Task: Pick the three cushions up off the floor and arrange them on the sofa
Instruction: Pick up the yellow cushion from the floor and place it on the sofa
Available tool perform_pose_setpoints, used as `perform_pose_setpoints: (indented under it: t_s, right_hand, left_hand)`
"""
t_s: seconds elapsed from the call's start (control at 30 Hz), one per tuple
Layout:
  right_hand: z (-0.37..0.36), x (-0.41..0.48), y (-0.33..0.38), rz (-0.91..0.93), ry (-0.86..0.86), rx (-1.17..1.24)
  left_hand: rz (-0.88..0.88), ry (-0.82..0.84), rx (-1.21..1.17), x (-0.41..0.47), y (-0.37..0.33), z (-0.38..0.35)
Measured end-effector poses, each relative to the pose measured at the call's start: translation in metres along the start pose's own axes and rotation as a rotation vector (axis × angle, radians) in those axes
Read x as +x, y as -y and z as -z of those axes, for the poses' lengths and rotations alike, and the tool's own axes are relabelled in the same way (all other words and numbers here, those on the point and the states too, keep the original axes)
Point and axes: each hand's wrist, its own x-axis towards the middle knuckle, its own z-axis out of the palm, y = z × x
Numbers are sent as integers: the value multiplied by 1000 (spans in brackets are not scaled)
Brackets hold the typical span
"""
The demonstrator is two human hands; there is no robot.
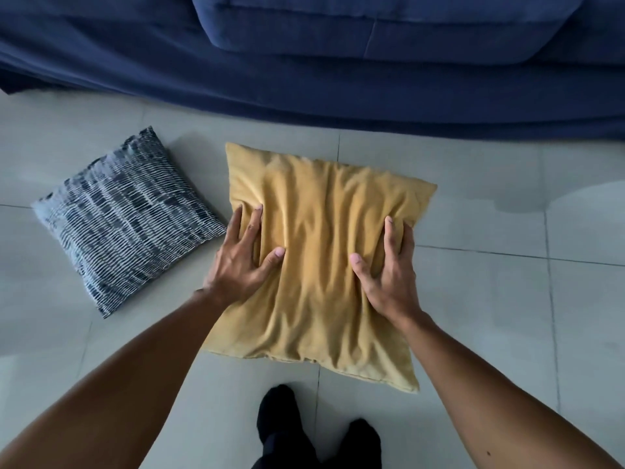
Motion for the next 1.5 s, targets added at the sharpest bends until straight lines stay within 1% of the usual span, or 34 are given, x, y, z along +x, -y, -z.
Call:
perform_pose_setpoints:
  t_s: [0.37, 0.5, 0.87, 1.03, 1.23, 1.37, 1.5]
  right_hand:
    - [111, -30, 100, 134, -119, -17]
    - [151, -31, 132, 143, -146, -5]
    - [261, -8, 203, 282, -261, 19]
    - [304, 18, 231, 341, -297, 34]
    - [346, 56, 267, 362, -341, 28]
    - [369, 89, 292, 388, -382, 26]
    - [388, 125, 320, 408, -412, 38]
  left_hand:
    - [-72, -147, 7, -39, -108, 114]
    - [-101, -178, 0, -40, -143, 151]
    - [-182, -303, -32, -24, -243, 228]
    - [-239, -367, -39, 0, -279, 257]
    - [-304, -419, -35, 43, -316, 296]
    - [-335, -435, -40, 77, -338, 323]
    - [-323, -418, -66, 114, -359, 352]
